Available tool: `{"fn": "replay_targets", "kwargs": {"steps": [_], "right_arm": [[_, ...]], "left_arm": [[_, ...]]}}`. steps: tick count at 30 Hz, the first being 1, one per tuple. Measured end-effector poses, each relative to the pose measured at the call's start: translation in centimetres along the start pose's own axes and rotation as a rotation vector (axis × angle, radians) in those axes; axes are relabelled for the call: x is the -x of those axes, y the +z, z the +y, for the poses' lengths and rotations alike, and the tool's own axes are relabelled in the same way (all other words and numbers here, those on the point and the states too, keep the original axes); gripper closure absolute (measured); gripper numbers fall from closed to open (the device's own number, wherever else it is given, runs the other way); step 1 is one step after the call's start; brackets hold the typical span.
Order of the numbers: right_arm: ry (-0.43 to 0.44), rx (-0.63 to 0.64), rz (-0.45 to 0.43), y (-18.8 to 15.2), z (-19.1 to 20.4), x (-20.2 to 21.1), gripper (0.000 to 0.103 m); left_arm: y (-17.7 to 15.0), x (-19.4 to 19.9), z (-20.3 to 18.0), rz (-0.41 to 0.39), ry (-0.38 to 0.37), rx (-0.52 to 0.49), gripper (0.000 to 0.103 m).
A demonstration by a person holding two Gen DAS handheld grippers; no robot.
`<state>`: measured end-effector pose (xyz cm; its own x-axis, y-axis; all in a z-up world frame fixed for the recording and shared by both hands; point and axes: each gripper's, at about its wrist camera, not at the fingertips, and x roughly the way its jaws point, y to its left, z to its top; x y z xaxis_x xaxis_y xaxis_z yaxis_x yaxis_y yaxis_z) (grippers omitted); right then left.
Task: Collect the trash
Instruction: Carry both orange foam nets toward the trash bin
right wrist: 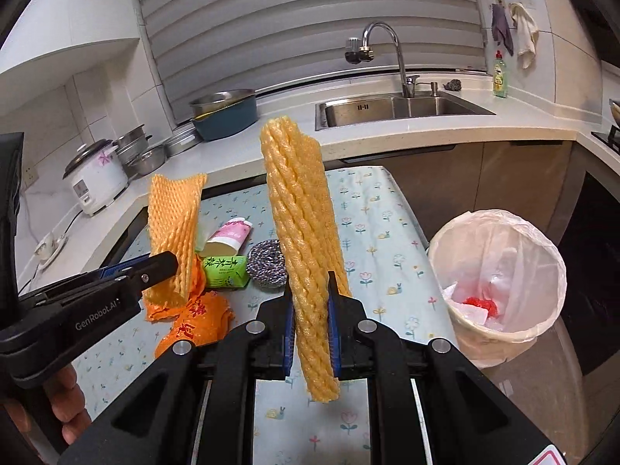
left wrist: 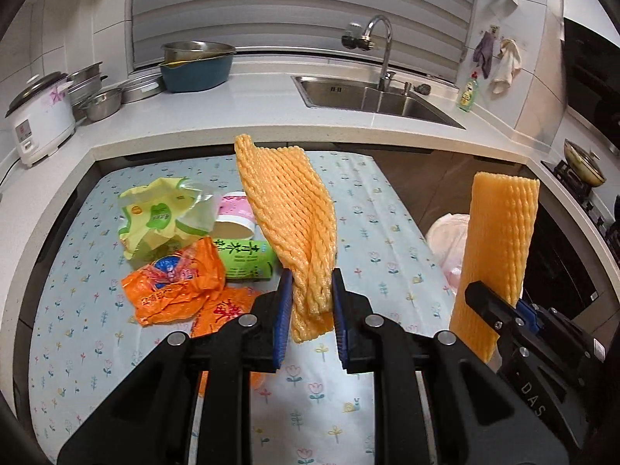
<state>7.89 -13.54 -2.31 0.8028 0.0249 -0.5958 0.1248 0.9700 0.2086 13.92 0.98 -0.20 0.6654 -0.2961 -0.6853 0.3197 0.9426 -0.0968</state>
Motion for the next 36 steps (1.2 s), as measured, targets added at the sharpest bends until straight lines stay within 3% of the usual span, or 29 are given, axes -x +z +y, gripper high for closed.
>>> {"fn": "replay_targets", "kwargs": {"steps": [19, 36], "right_arm": [[-0.101, -0.126, -0.036, 0.1, -10.1, 2.3, 0.090], [-0.218, -0.203, -0.027, 1.6, -19.2, 0.3, 0.090]], "left_arm": [[0.1, -2.6, -12.1, 0.035, -0.121, -0.161, 0.084], [1.2, -9.2, -20.7, 0.115, -0.262, -0.272, 0.084]]}}
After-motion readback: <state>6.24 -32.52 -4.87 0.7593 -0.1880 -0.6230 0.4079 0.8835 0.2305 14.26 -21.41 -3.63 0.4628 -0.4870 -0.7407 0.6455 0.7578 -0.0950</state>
